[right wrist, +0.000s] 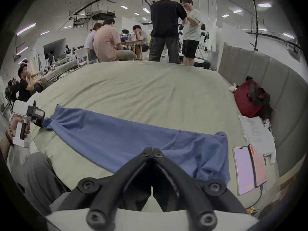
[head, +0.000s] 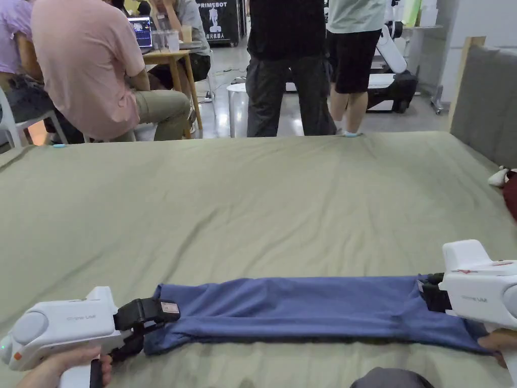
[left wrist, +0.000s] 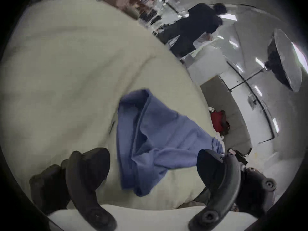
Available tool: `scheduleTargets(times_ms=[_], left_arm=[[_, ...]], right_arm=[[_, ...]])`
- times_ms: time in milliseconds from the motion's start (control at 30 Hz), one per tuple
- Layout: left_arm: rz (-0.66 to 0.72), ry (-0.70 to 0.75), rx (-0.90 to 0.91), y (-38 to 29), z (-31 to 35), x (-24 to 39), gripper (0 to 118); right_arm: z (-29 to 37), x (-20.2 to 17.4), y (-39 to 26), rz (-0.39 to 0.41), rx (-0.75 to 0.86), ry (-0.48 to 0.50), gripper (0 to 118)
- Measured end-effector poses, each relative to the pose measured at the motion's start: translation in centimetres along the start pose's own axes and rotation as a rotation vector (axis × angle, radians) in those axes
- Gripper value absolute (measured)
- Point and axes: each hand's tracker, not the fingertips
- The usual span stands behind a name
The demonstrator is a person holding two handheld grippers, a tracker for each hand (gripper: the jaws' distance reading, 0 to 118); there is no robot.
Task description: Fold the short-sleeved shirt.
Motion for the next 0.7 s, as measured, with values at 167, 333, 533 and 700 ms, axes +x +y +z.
scheduleTargets(times_ms=[167,333,533,700], left_arm=[[0.126,-0.209,0.036,1.2,-1.6,-1.0,113],[0.14,-0.262,0.016,4.0,-5.0,-2.8,113],[0.031,0.044,-0.037,4.6,-6.9,-3.0,4],[0.007,-0.04,0.026,4.5,-4.8,-1.6,3]], right_arm=[[-0.8,-0.1,-0.4,-0.011,-0.017,-0.001,0],[-1.7,0.1,-1.1,-0.033,-0.038,-0.009,0],[-2.2,0.2,-2.1,-0.033,-0.075,-0.008,0],[-1.8,0.6,-2.3,-0.037,-0.078,-0.007,0]])
